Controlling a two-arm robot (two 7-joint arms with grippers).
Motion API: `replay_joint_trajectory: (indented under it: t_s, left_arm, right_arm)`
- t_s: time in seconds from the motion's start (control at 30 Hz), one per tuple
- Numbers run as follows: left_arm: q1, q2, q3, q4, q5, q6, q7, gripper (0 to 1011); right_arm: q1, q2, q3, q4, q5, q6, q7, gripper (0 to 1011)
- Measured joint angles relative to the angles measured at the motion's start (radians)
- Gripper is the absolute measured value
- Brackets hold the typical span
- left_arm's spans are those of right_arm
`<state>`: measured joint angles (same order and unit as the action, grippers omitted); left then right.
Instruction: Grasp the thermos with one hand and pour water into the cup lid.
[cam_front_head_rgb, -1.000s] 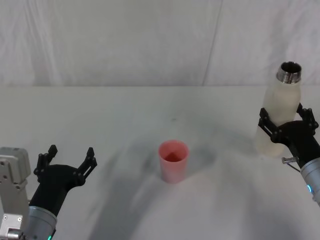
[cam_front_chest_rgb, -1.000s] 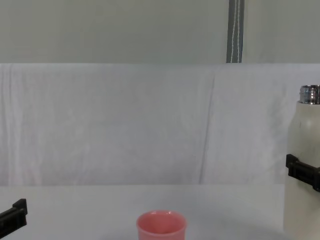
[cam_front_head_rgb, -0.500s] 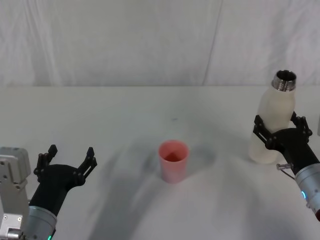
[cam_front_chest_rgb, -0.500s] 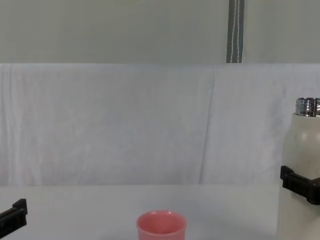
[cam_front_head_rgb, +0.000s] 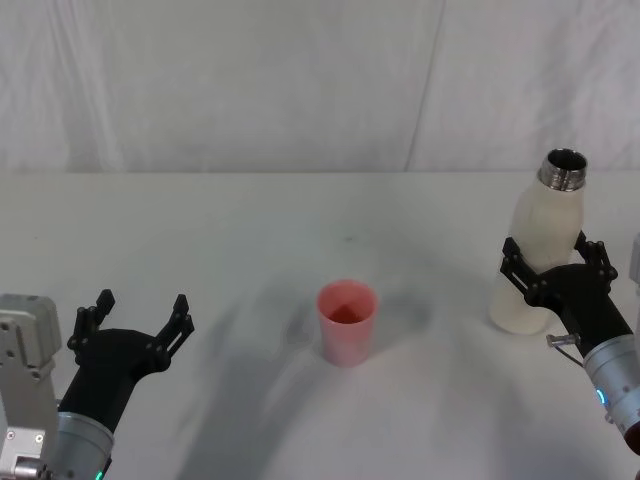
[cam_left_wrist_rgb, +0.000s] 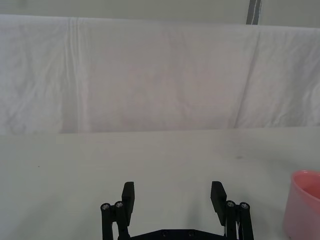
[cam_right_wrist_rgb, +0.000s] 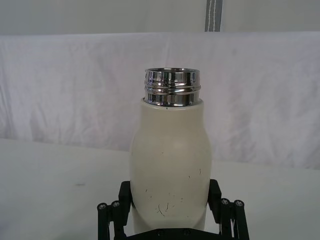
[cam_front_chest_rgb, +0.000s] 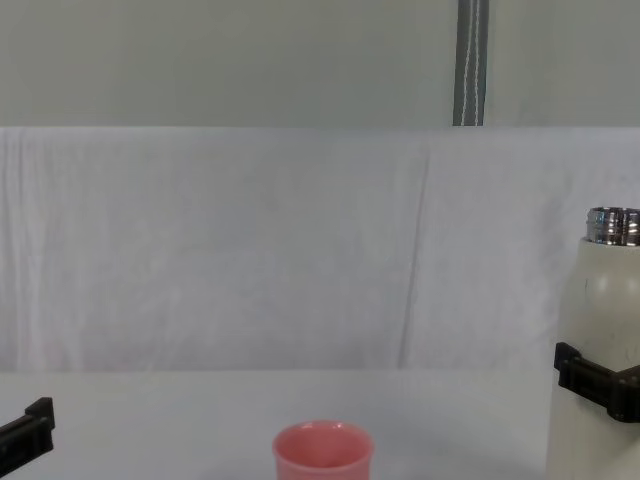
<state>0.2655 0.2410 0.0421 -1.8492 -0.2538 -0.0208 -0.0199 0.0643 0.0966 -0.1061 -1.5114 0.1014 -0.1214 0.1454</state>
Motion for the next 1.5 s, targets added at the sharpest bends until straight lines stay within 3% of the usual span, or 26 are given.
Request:
replay_joint_trajectory:
  t_s: [1.5]
  left_arm:
    - [0.000,0.000,0.000,0.000,0.000,0.000,0.000,1001]
  right_arm:
    - [0.014,0.004,-0.008,0.032,0.021,-0.019,0.009,948]
